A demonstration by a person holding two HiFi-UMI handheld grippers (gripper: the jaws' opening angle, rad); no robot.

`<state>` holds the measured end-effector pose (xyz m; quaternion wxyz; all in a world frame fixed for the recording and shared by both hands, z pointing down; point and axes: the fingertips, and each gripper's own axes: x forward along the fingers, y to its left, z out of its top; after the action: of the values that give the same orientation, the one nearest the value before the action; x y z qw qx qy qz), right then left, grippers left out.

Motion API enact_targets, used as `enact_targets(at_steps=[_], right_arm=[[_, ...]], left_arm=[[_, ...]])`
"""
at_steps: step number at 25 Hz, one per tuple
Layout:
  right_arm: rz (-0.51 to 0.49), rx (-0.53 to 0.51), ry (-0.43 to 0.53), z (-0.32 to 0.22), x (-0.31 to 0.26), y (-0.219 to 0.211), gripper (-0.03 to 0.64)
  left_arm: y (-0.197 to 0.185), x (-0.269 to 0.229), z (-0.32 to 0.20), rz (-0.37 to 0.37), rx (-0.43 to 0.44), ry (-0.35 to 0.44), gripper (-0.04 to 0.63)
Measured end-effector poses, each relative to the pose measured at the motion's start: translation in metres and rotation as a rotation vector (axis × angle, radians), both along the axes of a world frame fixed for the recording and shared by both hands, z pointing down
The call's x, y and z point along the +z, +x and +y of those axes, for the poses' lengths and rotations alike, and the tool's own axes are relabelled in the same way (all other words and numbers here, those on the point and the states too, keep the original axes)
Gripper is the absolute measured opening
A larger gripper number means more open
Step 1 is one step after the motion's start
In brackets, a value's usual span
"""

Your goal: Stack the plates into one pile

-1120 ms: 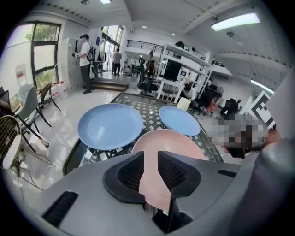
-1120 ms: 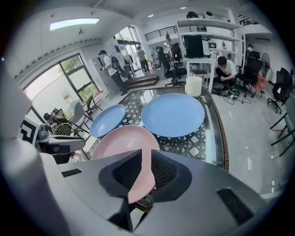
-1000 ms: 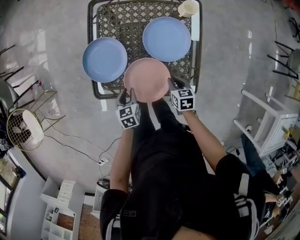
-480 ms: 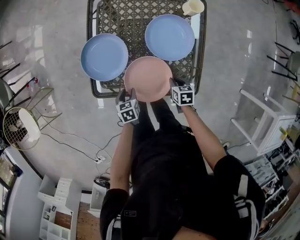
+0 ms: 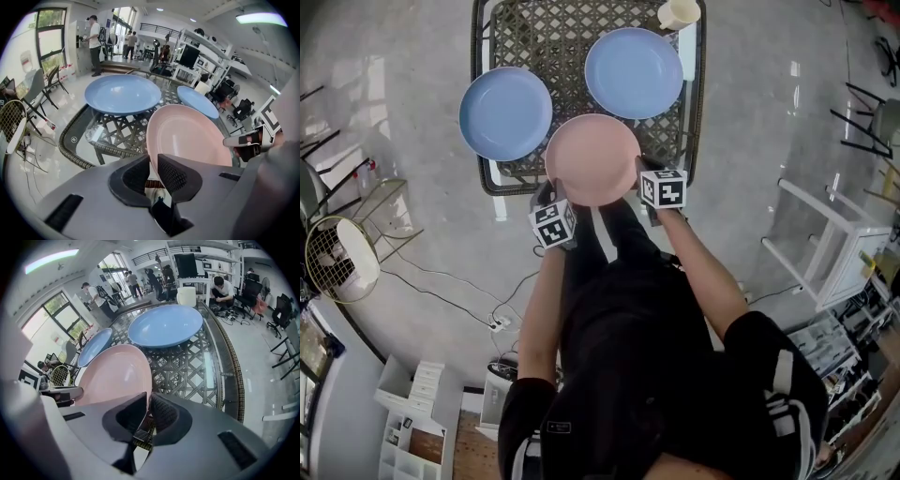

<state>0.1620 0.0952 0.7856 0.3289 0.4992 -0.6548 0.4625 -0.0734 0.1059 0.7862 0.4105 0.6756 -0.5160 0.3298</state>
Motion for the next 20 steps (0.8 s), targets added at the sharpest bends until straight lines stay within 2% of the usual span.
enact_targets(at_steps=[7,20], right_arm=[[-0.04,0.01,0.022,0.016,-0.025,0.005,0.028],[-0.104,-0.091,0.166,0.001,-0.095,-0.025,0.025]], left_arm=[[0.004,-0.029,0.018,0.003,-0.023,0.035,0.063],[-0.022,-0.106,0.037,-0.04,-0.145,0.151,0.063]])
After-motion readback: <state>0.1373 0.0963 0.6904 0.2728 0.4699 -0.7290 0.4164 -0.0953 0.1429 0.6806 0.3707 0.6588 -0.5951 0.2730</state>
